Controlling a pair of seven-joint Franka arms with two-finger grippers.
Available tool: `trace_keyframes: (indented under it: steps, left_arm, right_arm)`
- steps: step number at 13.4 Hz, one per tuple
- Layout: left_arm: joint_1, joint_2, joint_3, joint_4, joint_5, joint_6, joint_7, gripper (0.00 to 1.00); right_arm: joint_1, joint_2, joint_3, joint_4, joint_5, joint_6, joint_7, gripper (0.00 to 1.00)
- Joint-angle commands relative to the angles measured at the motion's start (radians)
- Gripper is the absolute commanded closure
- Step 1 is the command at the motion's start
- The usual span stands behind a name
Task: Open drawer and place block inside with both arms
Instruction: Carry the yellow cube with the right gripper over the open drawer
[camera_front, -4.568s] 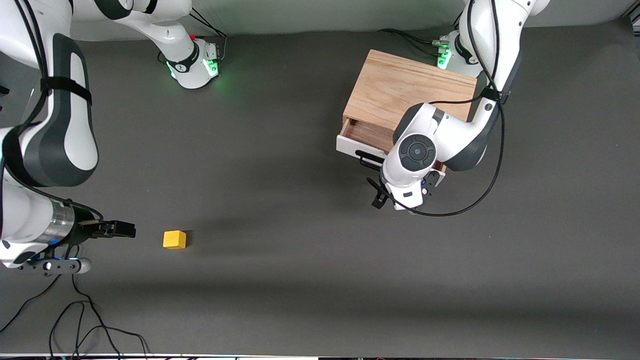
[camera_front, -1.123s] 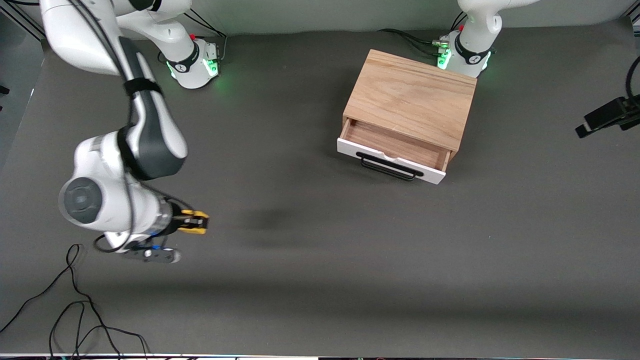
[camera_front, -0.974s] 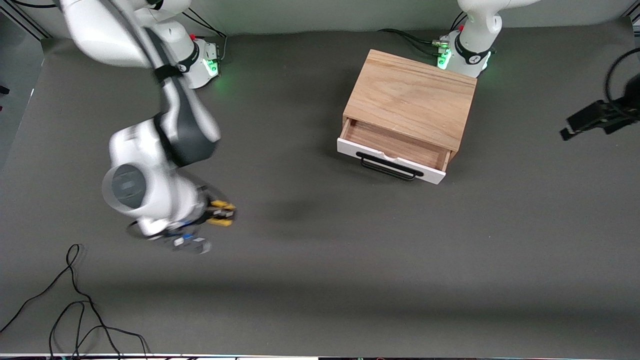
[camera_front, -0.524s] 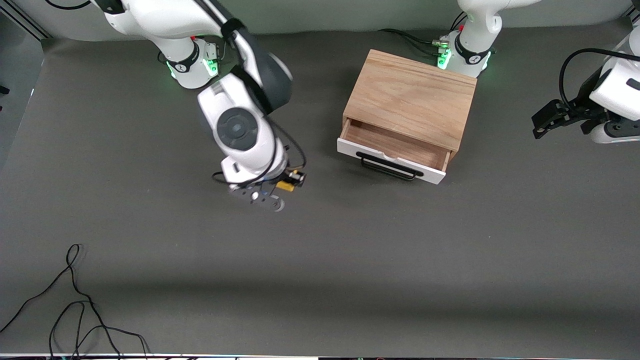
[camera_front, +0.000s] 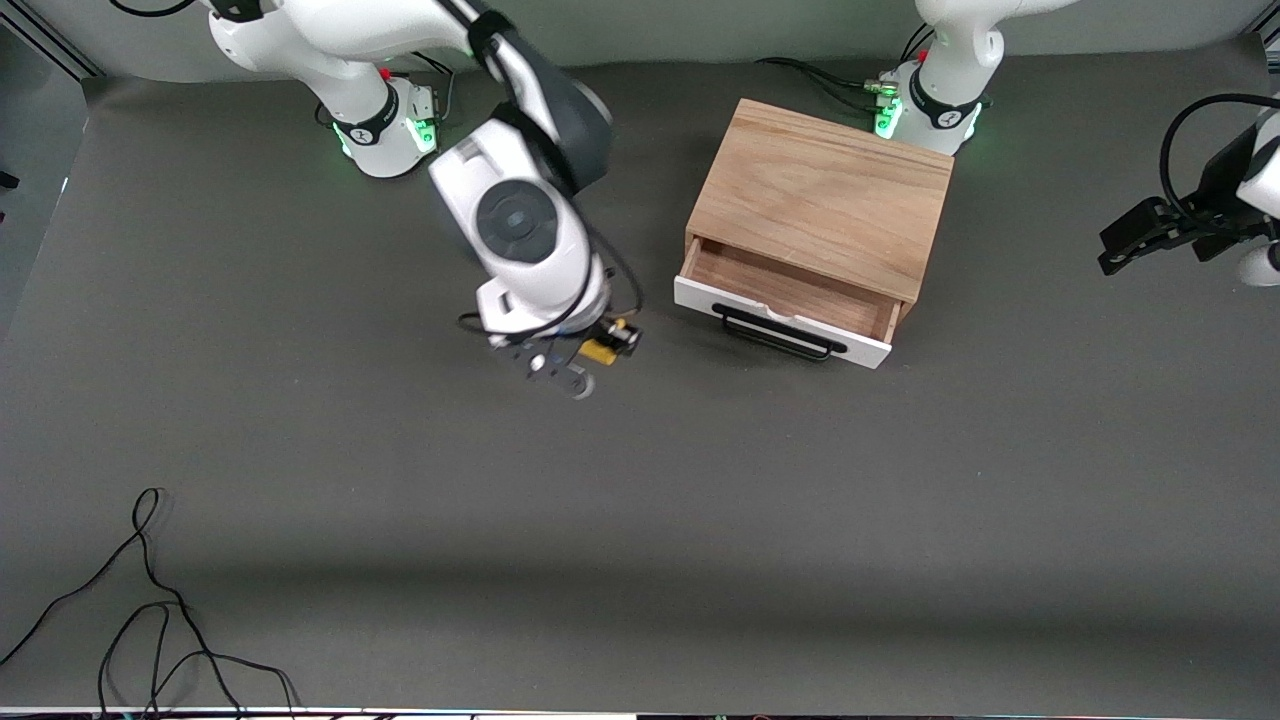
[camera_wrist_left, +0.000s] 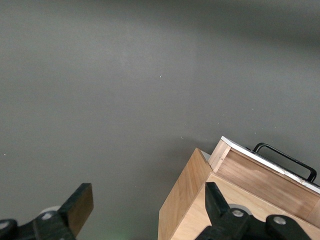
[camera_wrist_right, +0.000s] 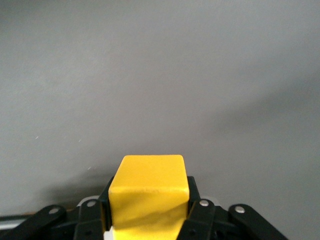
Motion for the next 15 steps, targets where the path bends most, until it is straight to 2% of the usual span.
trace_keyframes:
  steps: [1,4,8,11,15]
  left_arm:
    - [0.005,0.026,-0.005,0.036,-0.059,-0.028,-0.001,0.00]
    - [-0.001,0.006,-0.006,0.041,-0.056,-0.054,-0.004,0.00]
    - [0.008,-0.008,0.000,0.039,-0.055,-0.062,0.002,0.00]
    - [0.006,-0.008,0.011,0.041,-0.055,-0.062,-0.001,0.00]
    - [0.008,-0.006,0.035,0.036,-0.059,-0.071,-0.001,0.00]
  right_arm:
    - [0.100,-0.003,-0.015,0.006,0.012,0.018,0.151,0.80]
    - [0.163,0.011,-0.015,0.009,0.010,0.067,0.278,0.80]
    - [0.224,0.097,-0.015,0.064,0.004,0.159,0.404,0.80]
    - [0.240,0.161,-0.015,0.136,0.004,0.167,0.435,0.80]
    - [0.244,0.163,-0.014,0.133,0.013,0.173,0.432,0.79]
